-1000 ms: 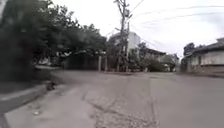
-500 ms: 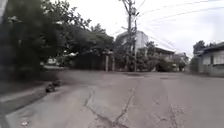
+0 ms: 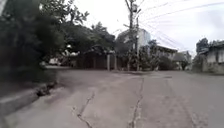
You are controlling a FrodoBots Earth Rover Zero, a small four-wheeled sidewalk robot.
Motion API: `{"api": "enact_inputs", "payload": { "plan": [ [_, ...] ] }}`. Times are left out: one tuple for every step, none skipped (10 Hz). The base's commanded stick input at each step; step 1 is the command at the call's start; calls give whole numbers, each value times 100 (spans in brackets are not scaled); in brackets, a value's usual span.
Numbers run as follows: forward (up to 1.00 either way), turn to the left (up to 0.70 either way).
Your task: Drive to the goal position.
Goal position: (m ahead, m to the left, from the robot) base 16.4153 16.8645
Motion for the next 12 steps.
{"api": "enact_inputs", "payload": {
  "plan": [
    [70, 26],
    [70, 35],
    [70, 35],
    [70, 24],
    [70, 9],
    [70, 1],
    [70, 0],
    [70, 0],
    [70, 0],
    [70, 0],
    [70, 0],
    [70, 0]
  ]
}}
